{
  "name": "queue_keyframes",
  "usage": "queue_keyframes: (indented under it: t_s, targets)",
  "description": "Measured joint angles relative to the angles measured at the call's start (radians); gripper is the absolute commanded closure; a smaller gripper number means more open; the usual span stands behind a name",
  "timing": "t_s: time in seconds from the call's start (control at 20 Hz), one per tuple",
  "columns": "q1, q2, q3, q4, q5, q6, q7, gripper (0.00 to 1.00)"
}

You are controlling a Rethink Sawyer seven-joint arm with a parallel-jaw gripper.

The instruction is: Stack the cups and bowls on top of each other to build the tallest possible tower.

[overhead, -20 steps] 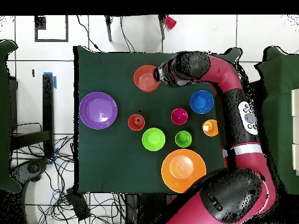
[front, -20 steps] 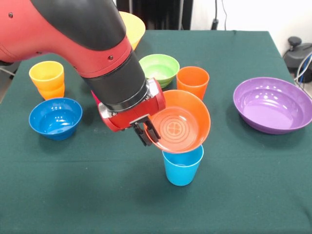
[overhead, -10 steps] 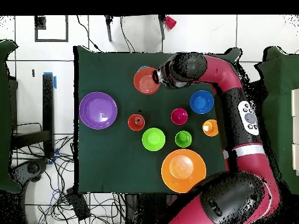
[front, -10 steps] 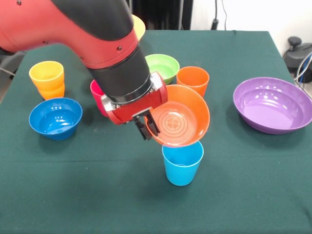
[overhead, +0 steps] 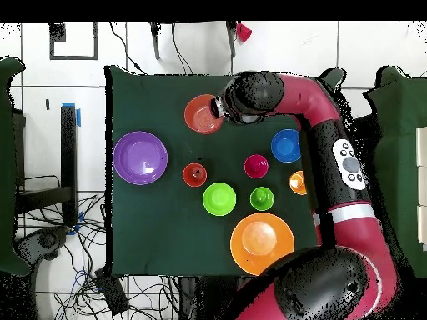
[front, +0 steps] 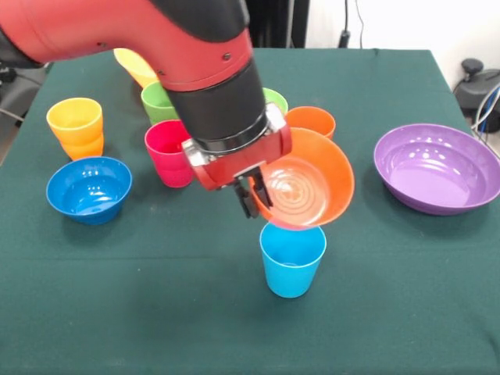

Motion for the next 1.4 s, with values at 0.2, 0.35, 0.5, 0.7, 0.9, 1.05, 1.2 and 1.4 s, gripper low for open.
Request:
queue_keyframes:
  t_s: [0.2, 0.35, 0.5, 0.7, 0.9, 1.05, 1.2, 1.4]
  targets:
    - [0.03, -0.011, -0.011, 0.0, -0.01, 0.0, 0.0, 1.0]
    - [0.057, -0.022, -0.031, 0.002, -0.02, 0.0, 0.0, 1.0]
    - [0.069, -0.031, -0.036, 0.011, -0.023, -0.016, 0.0, 1.0]
    - [0.056, -0.033, -0.031, 0.038, -0.023, -0.098, 0.0, 1.0]
    - [0.027, -0.032, -0.025, 0.07, -0.023, -0.212, 0.0, 1.0]
    - [-0.002, -0.026, -0.017, 0.084, -0.021, -0.268, 0.0, 1.0]
    - [-0.022, -0.014, -0.007, 0.084, -0.015, -0.272, 0.0, 1.0]
    - [-0.047, 0.007, 0.011, 0.084, -0.004, -0.272, 0.0, 1.0]
